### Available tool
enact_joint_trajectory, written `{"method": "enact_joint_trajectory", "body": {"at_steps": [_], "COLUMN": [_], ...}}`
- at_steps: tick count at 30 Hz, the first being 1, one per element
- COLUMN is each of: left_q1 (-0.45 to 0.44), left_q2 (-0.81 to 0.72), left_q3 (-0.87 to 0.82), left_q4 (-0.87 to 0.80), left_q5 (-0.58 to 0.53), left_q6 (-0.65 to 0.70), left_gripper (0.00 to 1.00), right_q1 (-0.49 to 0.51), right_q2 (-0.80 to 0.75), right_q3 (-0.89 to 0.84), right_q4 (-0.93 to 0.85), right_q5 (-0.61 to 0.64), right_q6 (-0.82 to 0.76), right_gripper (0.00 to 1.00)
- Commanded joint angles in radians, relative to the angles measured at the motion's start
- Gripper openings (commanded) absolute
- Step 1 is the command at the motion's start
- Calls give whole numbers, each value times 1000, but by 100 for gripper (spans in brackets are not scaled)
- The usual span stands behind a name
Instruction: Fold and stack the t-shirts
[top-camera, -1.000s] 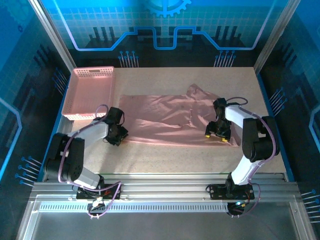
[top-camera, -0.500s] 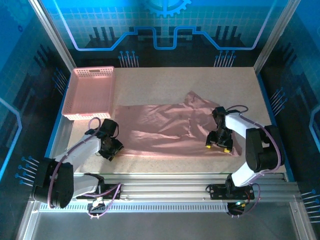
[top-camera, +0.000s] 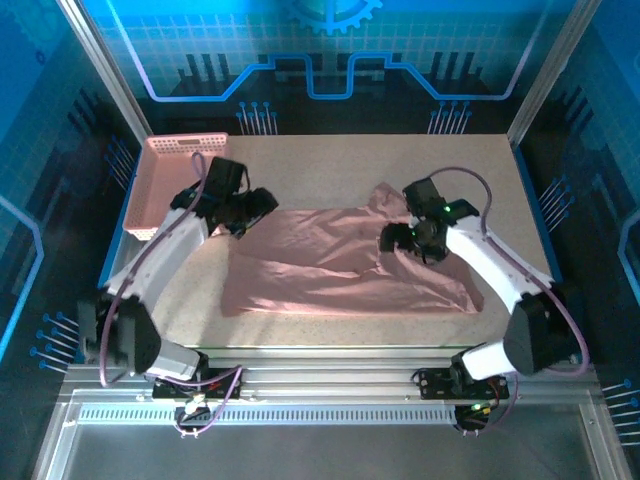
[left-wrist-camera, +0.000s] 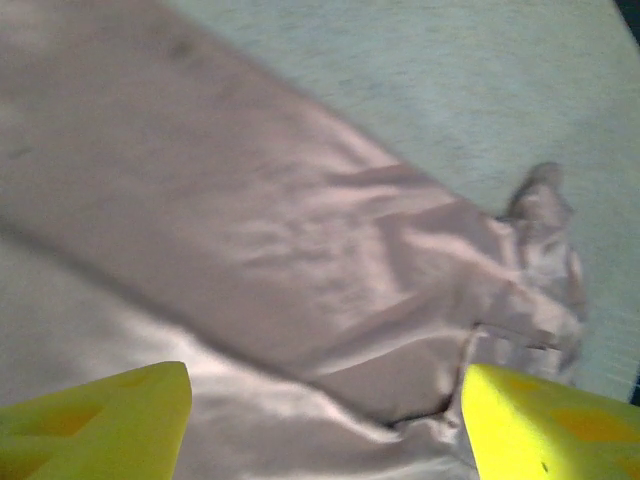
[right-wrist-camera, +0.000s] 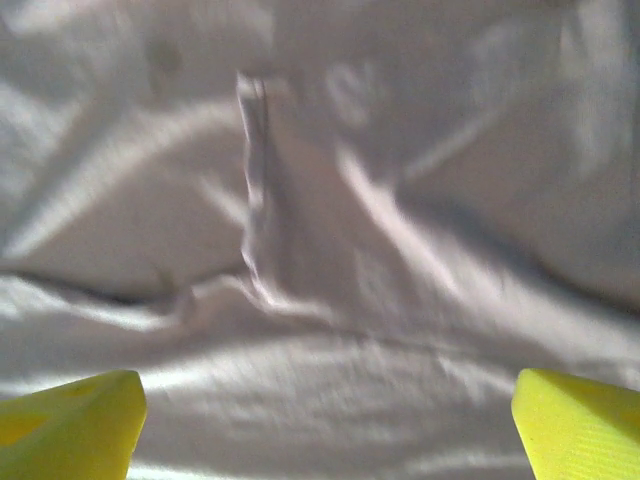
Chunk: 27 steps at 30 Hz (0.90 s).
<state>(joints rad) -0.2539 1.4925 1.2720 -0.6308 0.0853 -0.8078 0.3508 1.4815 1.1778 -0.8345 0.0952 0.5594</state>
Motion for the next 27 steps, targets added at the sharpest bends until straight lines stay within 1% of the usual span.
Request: {"method": "enact_joint_trajectory", "body": {"at_steps": [1,4,7,9,12,15,22,26,27], "left_q1": [-29,-37,-41,-41,-41,-41,-35,-24,-19], "left_q2": [149,279,355,378,378,359,299,266,255], "left_q3": [114,222,286,310,302,260,150,98,85], "left_q4": [82,99,86,66,51,48,64,70,74], "left_q5": [104,171,189,184,180,174,156,142,141], "left_q6": [116,141,169,184,199,203,185,173,170], "left_gripper": [73,71,71,71,71,71,71,71,71], "right_q1": [-27,-63,-107,-124,-144,-172,-259,-286,-291], "right_q2": [184,356,470,520,577,631,782,883,901], "right_q3": [117,253,370,431,516,586,761,900,924], "right_q4": [91,112,125,136,145,143,110,27,6], "right_q5": [60,90,91,99,97,74,-81,-174,-189], "right_q6": [-40,-93,-126,-159,-203,-227,-279,-362,-385], "right_gripper": [93,89,85,84,83,81,74,72,70]}}
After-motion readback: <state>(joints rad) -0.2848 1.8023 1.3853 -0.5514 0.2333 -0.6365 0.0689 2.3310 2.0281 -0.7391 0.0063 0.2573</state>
